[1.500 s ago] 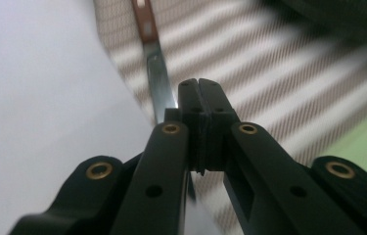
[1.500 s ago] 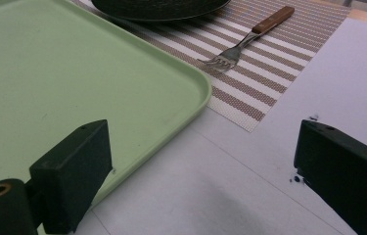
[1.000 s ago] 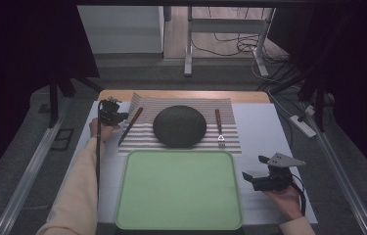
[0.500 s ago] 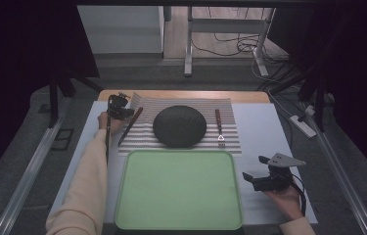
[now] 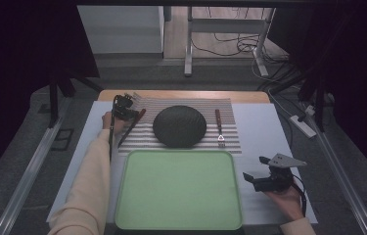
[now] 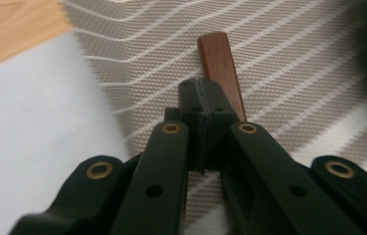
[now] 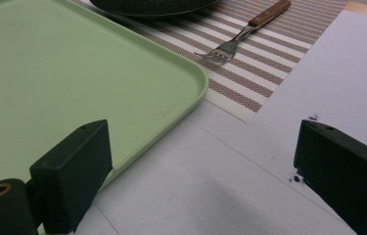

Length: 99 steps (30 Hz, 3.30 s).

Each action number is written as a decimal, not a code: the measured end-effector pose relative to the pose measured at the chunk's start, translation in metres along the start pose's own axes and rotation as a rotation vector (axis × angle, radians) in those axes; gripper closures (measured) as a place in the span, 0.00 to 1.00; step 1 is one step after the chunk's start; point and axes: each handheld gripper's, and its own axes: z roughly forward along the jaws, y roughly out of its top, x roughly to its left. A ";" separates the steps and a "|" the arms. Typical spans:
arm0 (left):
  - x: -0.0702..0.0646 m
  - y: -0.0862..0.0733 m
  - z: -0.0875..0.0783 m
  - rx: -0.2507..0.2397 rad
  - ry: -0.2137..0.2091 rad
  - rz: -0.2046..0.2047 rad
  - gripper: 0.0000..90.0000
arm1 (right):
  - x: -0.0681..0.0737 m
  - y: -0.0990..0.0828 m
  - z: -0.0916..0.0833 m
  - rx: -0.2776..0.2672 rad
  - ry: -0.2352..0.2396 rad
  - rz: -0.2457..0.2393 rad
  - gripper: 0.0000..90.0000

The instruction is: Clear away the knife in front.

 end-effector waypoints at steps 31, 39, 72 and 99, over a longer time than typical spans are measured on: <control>-0.037 0.002 -0.040 0.094 -0.067 0.146 0.38 | 0.001 0.000 0.002 0.013 0.013 0.001 0.08; -0.042 0.002 -0.035 0.188 -0.064 0.171 0.29 | 0.001 -0.001 0.004 0.017 0.018 0.002 0.08; -0.040 0.011 -0.018 0.359 -0.094 0.196 0.86 | 0.000 -0.001 0.006 0.045 0.028 0.008 0.08; -0.042 0.007 -0.055 0.330 -0.040 0.219 0.86 | 0.000 -0.002 0.007 0.044 0.031 0.010 0.08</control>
